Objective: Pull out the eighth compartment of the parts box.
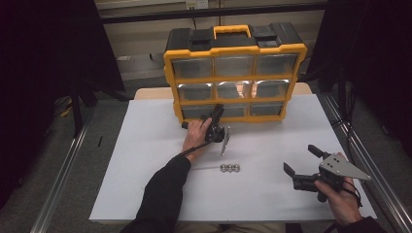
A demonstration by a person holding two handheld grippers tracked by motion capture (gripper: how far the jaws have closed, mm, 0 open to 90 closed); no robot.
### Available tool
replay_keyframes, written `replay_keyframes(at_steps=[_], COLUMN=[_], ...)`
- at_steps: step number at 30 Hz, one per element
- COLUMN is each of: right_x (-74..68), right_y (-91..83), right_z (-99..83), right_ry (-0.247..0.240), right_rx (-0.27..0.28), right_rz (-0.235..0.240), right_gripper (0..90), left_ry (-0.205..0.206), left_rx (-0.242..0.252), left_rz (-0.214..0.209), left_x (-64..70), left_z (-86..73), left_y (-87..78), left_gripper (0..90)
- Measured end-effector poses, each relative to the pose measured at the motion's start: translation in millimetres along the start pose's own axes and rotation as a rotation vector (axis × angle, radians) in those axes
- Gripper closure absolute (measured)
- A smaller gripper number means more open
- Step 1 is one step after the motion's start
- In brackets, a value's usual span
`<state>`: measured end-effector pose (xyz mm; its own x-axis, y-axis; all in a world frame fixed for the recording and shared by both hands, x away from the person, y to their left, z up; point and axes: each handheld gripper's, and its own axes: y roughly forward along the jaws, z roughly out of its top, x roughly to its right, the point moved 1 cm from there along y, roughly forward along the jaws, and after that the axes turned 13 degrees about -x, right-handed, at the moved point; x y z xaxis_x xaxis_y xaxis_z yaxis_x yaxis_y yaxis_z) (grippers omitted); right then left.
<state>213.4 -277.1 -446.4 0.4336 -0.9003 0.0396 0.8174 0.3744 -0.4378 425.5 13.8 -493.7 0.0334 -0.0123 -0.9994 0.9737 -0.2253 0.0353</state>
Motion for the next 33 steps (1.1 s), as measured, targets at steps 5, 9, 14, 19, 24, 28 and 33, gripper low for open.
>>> replay_keyframes(at_steps=[5, 9, 14, 19, 24, 28, 33], right_x=[0.1, 0.1, 0.4, 0.2, 0.3, 0.4, 0.4], right_y=[-0.2, -0.1, -0.2, -0.1, -0.2, -0.2, -0.4], right_z=[0.0, 0.0, 0.0, -0.2, -0.4, -0.3, -0.1], right_ry=[-0.003, -0.003, -0.002, -0.001, -0.001, -0.002, -0.001], right_rx=[0.0, 0.002, 0.002, -0.001, -0.004, -0.001, 0.0], right_rz=[0.003, 0.002, 0.0, 0.0, -0.003, 0.0, 0.002], right_gripper=[0.0, 0.0, 0.0, 0.0, 0.0, 0.0, 0.0], left_ry=[-0.029, -0.037, -0.029, -0.038, -0.041, -0.038, -0.078], left_rx=[-0.022, -0.019, -0.014, -0.017, -0.02, -0.022, 0.018], left_rz=[-0.004, -0.009, -0.001, 0.01, -0.011, 0.002, 0.004], left_x=[2.7, 3.9, 2.6, 2.1, 2.1, 1.8, 4.9], left_z=[0.5, 0.7, 0.5, 1.4, 0.6, 1.3, 2.9], left_y=[-0.9, -0.3, -0.5, -2.0, -3.0, -5.5, -4.8], left_gripper=[77.0, 77.6, 77.7, 77.8, 78.0, 77.9, 77.8])
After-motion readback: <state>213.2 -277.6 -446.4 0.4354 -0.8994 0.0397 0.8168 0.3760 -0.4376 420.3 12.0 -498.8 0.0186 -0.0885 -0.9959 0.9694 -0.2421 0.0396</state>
